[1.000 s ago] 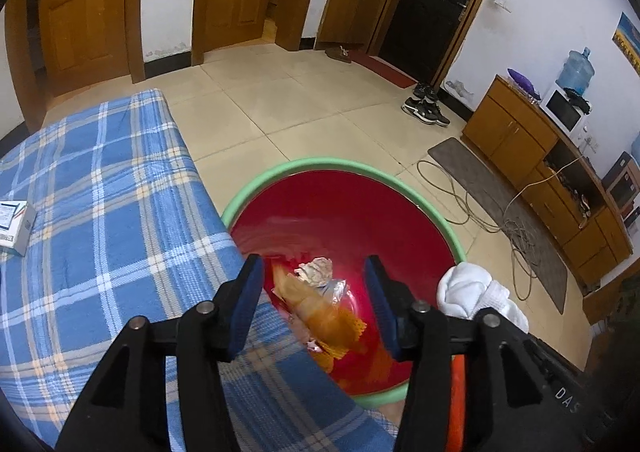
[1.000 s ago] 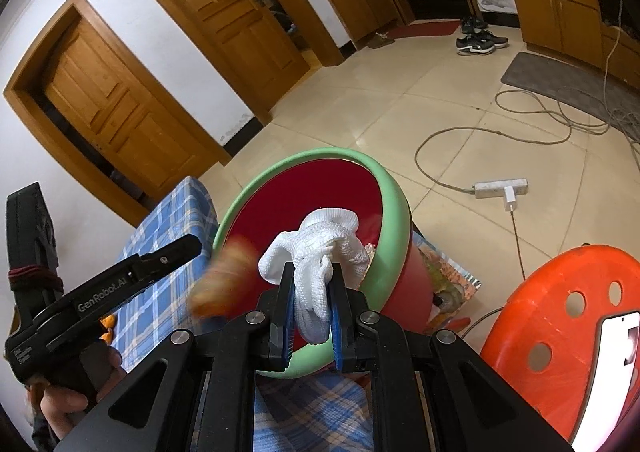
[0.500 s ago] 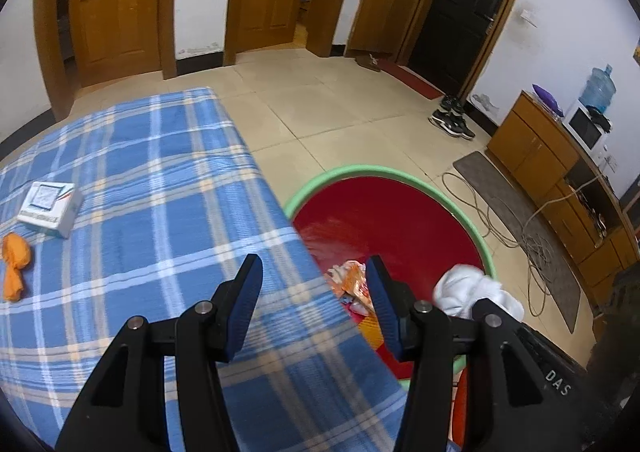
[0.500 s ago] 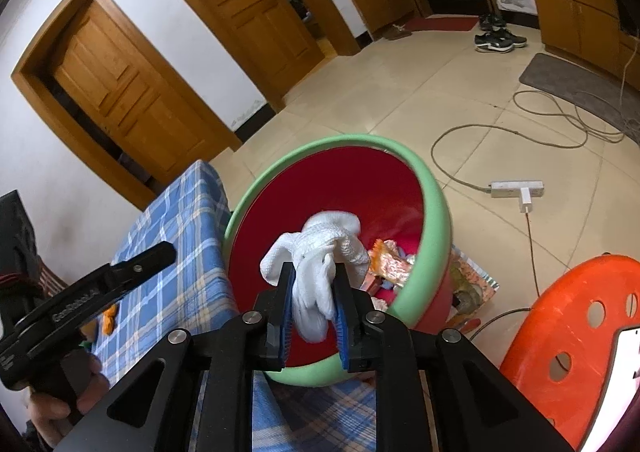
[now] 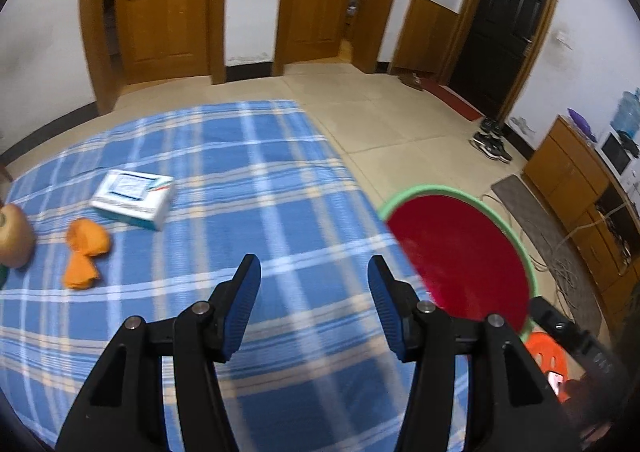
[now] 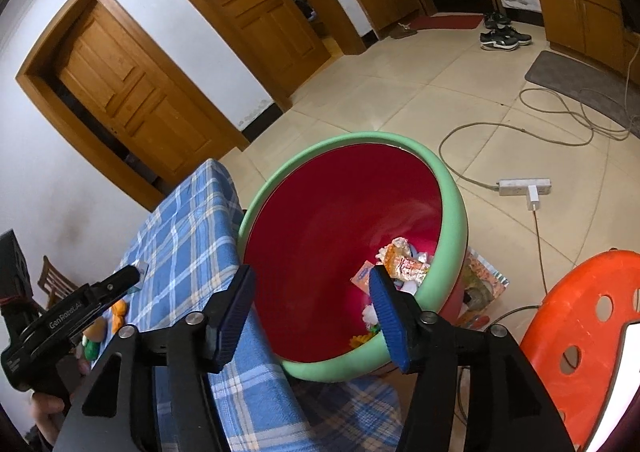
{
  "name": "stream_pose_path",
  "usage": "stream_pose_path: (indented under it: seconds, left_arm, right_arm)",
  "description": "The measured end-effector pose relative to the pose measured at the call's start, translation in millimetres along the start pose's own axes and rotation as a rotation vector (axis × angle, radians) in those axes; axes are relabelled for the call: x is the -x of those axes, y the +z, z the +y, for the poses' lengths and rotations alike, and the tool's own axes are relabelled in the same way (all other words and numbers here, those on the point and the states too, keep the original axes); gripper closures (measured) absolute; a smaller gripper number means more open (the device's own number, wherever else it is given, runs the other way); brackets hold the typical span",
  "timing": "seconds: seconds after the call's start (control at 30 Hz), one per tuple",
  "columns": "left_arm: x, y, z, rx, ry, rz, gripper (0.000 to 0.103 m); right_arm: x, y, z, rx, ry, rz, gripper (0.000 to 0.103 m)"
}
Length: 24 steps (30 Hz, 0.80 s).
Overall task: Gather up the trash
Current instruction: 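Move the left tool to the table and grasp the orange peel pieces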
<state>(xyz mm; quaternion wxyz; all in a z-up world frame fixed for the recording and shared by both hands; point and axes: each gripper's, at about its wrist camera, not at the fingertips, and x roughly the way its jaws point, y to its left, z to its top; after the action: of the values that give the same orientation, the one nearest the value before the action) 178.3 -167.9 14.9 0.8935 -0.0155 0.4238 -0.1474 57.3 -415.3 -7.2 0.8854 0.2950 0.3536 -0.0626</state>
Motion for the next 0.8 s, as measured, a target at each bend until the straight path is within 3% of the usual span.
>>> stream_pose_path:
  seconds: [0.57, 0.7, 0.8]
  left_arm:
    - [2, 3, 127, 0.139, 0.24, -0.007, 0.046]
    - [-8, 3, 151, 0.182, 0.281, -0.003, 0.046]
    - [-18, 6, 163, 0.194, 0.302, 0.01, 0.046]
  right_arm:
    - [-2, 4, 33, 0.068, -0.006, 0.021, 0.041]
    - [-6, 8, 48, 0.105, 0.0, 0.023, 0.029]
    - [-10, 11, 62, 0.133, 0.016, 0.033, 0.029]
